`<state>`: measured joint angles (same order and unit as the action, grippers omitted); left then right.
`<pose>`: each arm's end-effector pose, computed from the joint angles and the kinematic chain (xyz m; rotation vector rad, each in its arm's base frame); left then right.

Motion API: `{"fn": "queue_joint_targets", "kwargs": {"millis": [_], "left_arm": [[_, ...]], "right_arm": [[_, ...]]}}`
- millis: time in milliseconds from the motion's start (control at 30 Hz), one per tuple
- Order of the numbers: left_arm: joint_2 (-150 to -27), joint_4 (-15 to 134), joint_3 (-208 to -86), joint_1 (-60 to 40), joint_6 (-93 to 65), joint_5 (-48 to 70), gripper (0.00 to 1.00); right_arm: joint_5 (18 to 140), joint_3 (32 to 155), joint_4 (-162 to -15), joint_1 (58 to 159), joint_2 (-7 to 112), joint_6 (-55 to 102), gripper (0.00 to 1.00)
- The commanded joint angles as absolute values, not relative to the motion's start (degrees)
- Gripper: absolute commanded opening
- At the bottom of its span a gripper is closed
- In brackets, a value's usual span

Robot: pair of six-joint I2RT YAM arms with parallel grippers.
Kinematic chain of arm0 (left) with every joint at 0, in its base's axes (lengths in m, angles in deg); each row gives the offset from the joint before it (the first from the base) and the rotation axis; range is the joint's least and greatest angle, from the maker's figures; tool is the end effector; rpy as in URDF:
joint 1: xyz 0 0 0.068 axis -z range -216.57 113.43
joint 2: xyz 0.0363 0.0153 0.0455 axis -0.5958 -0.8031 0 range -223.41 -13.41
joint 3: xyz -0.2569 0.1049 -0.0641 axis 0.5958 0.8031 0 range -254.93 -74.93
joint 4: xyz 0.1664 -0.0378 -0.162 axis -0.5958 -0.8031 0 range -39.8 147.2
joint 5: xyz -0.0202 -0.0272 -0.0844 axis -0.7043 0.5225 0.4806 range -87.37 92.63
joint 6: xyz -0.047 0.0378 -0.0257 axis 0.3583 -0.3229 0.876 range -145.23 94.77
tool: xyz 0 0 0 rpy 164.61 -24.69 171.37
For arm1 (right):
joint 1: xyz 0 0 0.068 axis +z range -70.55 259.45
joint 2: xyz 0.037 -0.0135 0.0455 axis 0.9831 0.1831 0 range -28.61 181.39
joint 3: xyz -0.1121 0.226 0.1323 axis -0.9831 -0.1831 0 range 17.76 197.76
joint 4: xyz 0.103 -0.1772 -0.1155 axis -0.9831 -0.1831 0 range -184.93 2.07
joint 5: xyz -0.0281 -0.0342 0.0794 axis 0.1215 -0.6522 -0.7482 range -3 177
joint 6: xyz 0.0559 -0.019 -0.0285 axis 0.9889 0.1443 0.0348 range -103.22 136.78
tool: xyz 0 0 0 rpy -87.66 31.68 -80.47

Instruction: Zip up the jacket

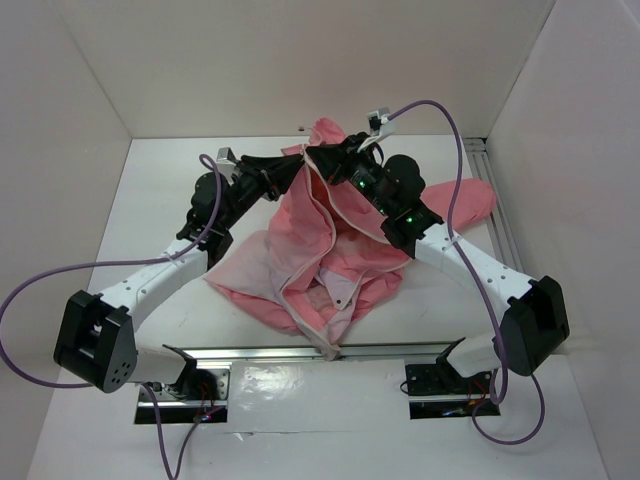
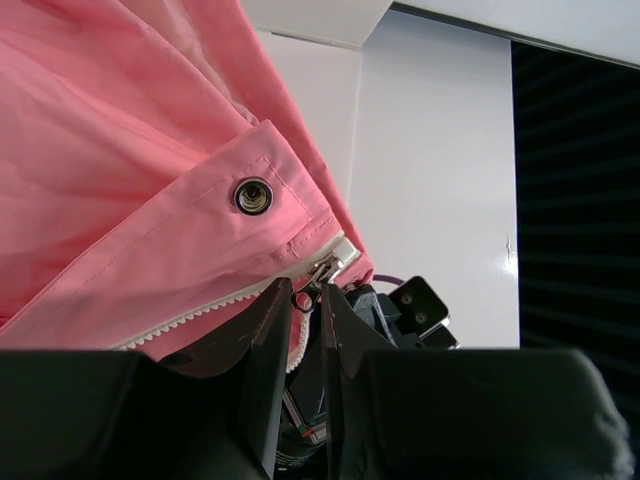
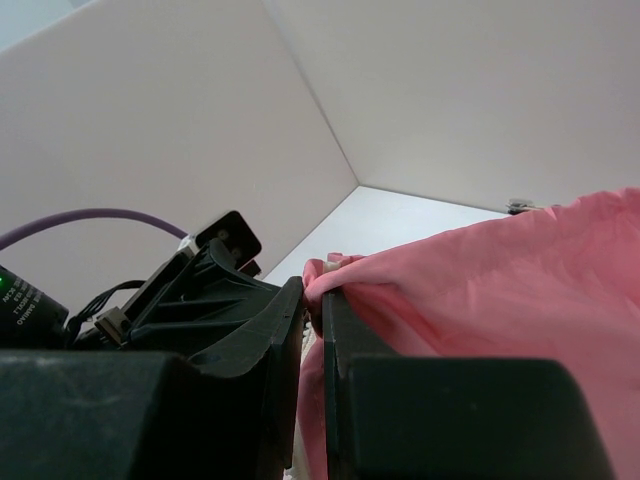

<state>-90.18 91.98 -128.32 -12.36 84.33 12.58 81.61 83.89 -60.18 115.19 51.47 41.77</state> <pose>0.2718 -0.1320 0.3763 -1.0290 1.3855 -1.9869 0.2561 0.1902 0.4217 -0.2136 1.3788 0.9545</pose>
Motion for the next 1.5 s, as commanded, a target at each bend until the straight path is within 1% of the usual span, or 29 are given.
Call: {"fn": "queue_joint_targets", "kwargs": {"millis": [0, 67, 267, 1067, 1100, 1167, 1300, 1333, 1467], "left_arm": [[-88.6, 95.1, -128.5, -12.1, 84.5, 11.7, 0.31], [-88.6, 95.1, -128.5, -12.1, 85.1, 11.7, 0.31], [-88.6, 95.1, -128.5, -12.1, 85.6, 11.7, 0.25], [-90.3, 102.9, -126.8, -12.1, 89.7, 11.2, 0.24], [-90.3, 103.4, -126.2, -12.1, 89.7, 11.2, 0.22], [-90.3, 103.4, -126.2, -12.1, 89.7, 11.2, 0.12], [-90.3, 102.9, -126.2, -12.1, 89.7, 11.2, 0.02], [-90.3, 102.9, -126.2, -12.1, 89.7, 11.2, 0.0], [-90.3, 101.6, -125.6, -12.1, 89.7, 11.7, 0.0]], "right_arm": [[80.8, 87.4, -57.9, 115.7, 51.1, 41.2, 0.0], [80.8, 87.4, -57.9, 115.7, 51.1, 41.2, 0.0], [80.8, 87.4, -57.9, 115.7, 51.1, 41.2, 0.0], [80.3, 88.4, -58.9, 115.7, 51.1, 40.7, 0.0], [80.3, 88.4, -58.9, 115.7, 51.1, 40.7, 0.0], [80.3, 88.4, -58.9, 115.7, 51.6, 40.7, 0.0], [80.3, 89.0, -58.9, 116.3, 51.6, 40.7, 0.0], [80.3, 89.0, -58.9, 116.3, 51.6, 40.7, 0.0], [81.0, 89.0, -58.9, 116.3, 51.6, 40.2, 0.0]]}}
